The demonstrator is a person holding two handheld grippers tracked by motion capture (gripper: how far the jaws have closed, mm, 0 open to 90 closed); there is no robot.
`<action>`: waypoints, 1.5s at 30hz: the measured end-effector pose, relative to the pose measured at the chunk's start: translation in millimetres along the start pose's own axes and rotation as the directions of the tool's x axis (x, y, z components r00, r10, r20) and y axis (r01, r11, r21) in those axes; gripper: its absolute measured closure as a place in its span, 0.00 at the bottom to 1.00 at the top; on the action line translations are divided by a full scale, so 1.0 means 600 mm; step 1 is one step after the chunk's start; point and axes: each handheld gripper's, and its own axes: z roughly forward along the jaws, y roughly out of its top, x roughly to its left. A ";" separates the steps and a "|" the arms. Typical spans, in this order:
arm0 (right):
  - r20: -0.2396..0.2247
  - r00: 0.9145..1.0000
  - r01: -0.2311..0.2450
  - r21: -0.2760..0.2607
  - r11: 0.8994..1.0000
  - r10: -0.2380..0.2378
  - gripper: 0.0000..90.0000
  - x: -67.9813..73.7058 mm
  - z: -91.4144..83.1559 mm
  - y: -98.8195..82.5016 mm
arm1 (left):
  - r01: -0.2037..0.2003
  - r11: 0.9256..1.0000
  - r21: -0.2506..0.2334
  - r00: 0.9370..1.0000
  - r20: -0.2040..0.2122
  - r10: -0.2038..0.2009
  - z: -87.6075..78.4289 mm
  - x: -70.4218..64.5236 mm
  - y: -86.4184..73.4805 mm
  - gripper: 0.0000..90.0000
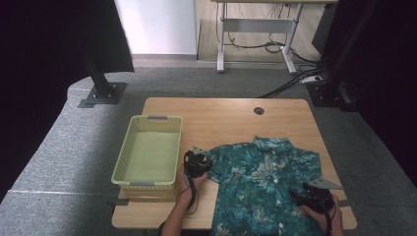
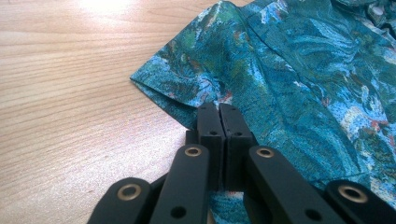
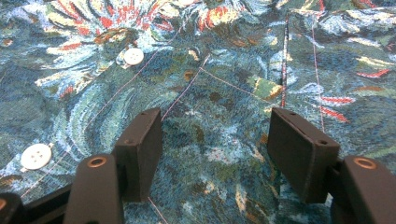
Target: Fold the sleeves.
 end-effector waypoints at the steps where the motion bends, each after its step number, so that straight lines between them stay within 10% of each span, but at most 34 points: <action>1: 0.000 1.000 0.000 0.000 1.000 0.000 0.39 0.000 0.000 0.000 | -0.004 1.000 -0.001 1.000 -0.002 0.004 0.000 -0.001 0.000 0.99; 45: 0.000 1.000 0.002 -0.010 1.000 -0.002 0.38 0.002 0.004 0.001 | -0.094 0.993 -0.068 0.995 -0.027 0.092 -0.057 -0.033 0.030 0.99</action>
